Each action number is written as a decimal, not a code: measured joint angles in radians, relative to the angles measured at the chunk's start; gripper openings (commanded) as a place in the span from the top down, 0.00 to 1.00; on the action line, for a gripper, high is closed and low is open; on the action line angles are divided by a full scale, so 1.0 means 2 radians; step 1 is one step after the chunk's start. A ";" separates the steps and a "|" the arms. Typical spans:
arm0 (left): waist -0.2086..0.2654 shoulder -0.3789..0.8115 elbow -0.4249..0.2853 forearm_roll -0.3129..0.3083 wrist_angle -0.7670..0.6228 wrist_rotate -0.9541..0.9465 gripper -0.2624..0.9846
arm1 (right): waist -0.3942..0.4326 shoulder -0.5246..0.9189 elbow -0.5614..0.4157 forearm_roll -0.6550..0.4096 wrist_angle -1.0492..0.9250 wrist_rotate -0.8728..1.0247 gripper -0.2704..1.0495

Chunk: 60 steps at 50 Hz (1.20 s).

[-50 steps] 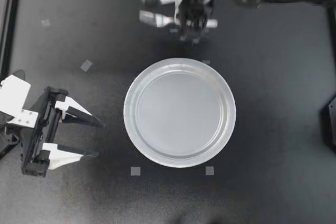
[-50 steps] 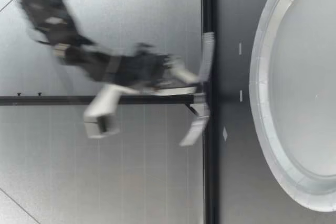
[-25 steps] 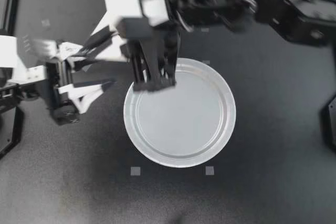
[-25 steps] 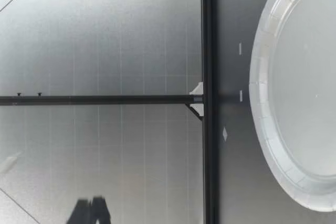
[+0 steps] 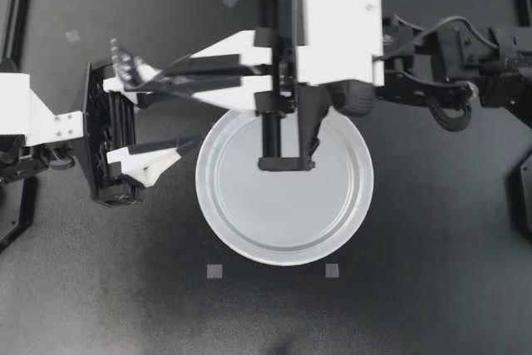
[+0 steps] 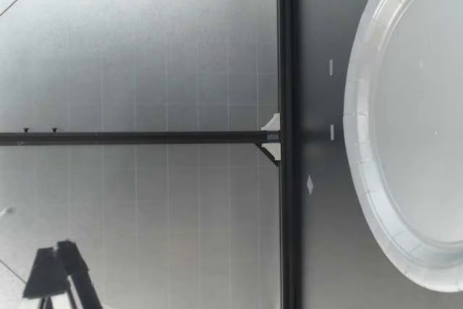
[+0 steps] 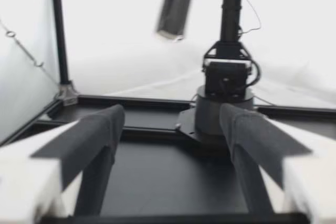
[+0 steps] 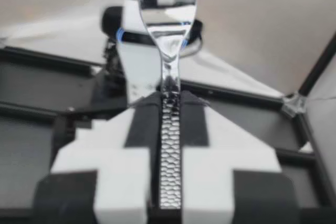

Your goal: Pick up the fork and place it on the plate.

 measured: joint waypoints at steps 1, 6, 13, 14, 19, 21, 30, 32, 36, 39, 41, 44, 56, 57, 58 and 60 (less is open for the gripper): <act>0.000 -0.001 -0.001 0.002 0.000 -0.001 0.22 | 0.000 -0.001 0.007 0.000 -0.011 0.001 0.73; 0.000 0.000 -0.005 0.003 -0.001 -0.003 0.22 | 0.002 0.002 0.025 0.000 -0.041 0.001 0.73; 0.000 0.004 -0.011 0.004 -0.001 -0.003 0.22 | 0.013 0.014 0.029 0.000 -0.080 0.001 0.73; 0.000 0.004 -0.011 0.004 -0.001 -0.003 0.22 | 0.015 0.015 0.030 0.000 -0.083 0.001 0.73; 0.000 0.005 -0.011 0.004 -0.001 -0.003 0.22 | 0.018 0.021 0.035 0.000 -0.099 0.005 0.73; 0.000 0.005 -0.011 0.003 -0.001 -0.003 0.22 | 0.018 0.026 0.035 0.000 -0.105 0.009 0.73; -0.002 0.006 -0.011 0.004 -0.001 -0.009 0.22 | 0.020 0.036 0.038 0.000 -0.117 0.015 0.73; -0.002 0.005 -0.011 0.004 0.000 -0.012 0.23 | 0.020 0.038 0.037 0.000 -0.120 0.016 0.73; -0.002 0.005 -0.011 0.005 -0.001 -0.018 0.23 | 0.020 0.041 0.038 0.000 -0.123 0.017 0.73; -0.002 0.005 -0.011 0.005 -0.001 -0.019 0.26 | 0.020 0.042 0.037 0.000 -0.127 0.016 0.73; -0.002 0.005 -0.011 0.005 -0.001 -0.020 0.29 | 0.020 0.043 0.037 0.000 -0.129 0.017 0.73; -0.002 0.005 -0.010 0.005 0.001 -0.020 0.34 | 0.020 0.044 0.038 0.000 -0.130 0.017 0.73; -0.002 0.005 -0.010 0.005 0.008 -0.018 0.69 | 0.021 0.044 0.038 0.000 -0.130 0.018 0.73; -0.002 0.005 -0.010 0.005 0.008 -0.018 0.72 | 0.021 0.044 0.038 0.000 -0.130 0.018 0.73; -0.003 0.005 -0.011 0.005 0.008 -0.016 0.74 | 0.021 0.044 0.038 0.000 -0.130 0.018 0.73; -0.003 0.006 -0.011 0.006 0.009 -0.015 0.78 | 0.021 0.044 0.040 0.000 -0.130 0.018 0.73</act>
